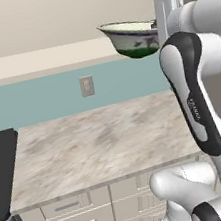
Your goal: Take the smaller bowl and place it next to the appetizer plate on the dining counter , and place the larger bowl next to the plate with cooked food.
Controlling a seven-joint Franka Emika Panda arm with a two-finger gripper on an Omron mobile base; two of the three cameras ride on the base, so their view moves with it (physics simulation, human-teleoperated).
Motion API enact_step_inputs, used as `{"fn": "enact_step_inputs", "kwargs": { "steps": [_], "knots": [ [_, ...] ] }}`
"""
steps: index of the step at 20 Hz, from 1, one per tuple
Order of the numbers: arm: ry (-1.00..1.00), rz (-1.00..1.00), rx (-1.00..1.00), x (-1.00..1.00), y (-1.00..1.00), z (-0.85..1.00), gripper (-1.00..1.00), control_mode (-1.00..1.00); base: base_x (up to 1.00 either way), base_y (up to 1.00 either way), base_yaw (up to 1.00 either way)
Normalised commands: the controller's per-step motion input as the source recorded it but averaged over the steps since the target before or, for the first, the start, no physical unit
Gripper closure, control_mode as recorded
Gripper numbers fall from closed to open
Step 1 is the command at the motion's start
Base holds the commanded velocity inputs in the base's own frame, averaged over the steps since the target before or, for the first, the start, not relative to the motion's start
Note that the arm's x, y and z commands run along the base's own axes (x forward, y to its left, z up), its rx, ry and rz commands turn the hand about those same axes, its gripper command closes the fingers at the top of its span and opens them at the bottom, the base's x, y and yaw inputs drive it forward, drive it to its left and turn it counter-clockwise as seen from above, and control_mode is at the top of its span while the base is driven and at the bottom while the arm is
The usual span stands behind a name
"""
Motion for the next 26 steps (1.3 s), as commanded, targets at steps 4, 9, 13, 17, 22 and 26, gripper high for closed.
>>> {"fn": "enact_step_inputs", "kwargs": {
  "steps": [4, 9, 13, 17, 22, 26],
  "knots": [
    [0.03, 0.0, -0.05, -0.72, -0.27, -0.91, 1.0, -1.0, 0.0, 0.0, 0.0],
    [-0.02, 0.0, -0.04, -0.51, -0.16, -0.92, 1.0, -1.0, 0.0, 0.0, 0.0],
    [-0.24, -0.01, 0.0, -0.16, 0.02, -0.65, 1.0, -1.0, 0.0, 0.0, 0.0],
    [-0.13, 0.0, 0.05, -0.07, 0.0, -0.12, 1.0, -1.0, 0.0, 0.0, 0.0],
    [-0.1, 0.0, 0.07, -0.33, -0.05, 0.0, 1.0, 1.0, -0.18, -0.05, 0.0],
    [0.0, 0.0, 0.0, 0.0, 0.0, 0.0, 1.0, 1.0, -1.0, -0.27, 0.0]
  ]
}}
